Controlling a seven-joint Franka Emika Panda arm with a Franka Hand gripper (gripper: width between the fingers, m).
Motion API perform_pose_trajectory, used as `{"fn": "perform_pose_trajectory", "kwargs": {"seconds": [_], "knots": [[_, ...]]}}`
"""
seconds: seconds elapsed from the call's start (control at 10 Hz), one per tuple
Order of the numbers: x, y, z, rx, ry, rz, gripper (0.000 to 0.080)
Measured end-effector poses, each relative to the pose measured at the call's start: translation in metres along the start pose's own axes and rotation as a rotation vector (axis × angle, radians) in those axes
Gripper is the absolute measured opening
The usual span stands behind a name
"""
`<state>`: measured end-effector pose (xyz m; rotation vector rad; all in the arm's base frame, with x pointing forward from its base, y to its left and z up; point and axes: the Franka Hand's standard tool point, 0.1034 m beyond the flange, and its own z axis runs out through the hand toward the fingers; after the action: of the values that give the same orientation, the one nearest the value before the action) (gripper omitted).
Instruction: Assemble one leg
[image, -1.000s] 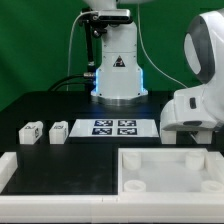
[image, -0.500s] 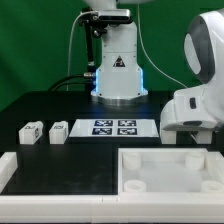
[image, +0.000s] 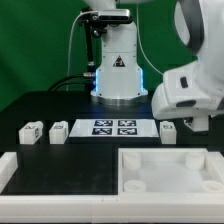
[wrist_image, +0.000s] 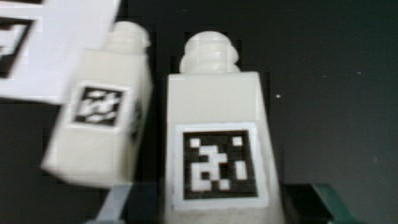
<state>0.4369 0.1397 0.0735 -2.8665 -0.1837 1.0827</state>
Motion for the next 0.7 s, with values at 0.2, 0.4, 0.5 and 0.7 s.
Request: {"fn": "perform_pose_trajectory", "kwargs": {"seconds": [0.2,0.4,0.5,0.7], "knots": [[-0.001,0.008,-0.057,0.003,0.182,-0.012,0.0291],[-0.009,0.005,-0.096,-0.016,0.417,-0.009,0.0291],[-0.007,0.007,-0.087,-0.02,0.483,-0.007,0.0291],[0.005,0.01,-0.086,-0.025,0.67,-0.018,0.0291]]}}
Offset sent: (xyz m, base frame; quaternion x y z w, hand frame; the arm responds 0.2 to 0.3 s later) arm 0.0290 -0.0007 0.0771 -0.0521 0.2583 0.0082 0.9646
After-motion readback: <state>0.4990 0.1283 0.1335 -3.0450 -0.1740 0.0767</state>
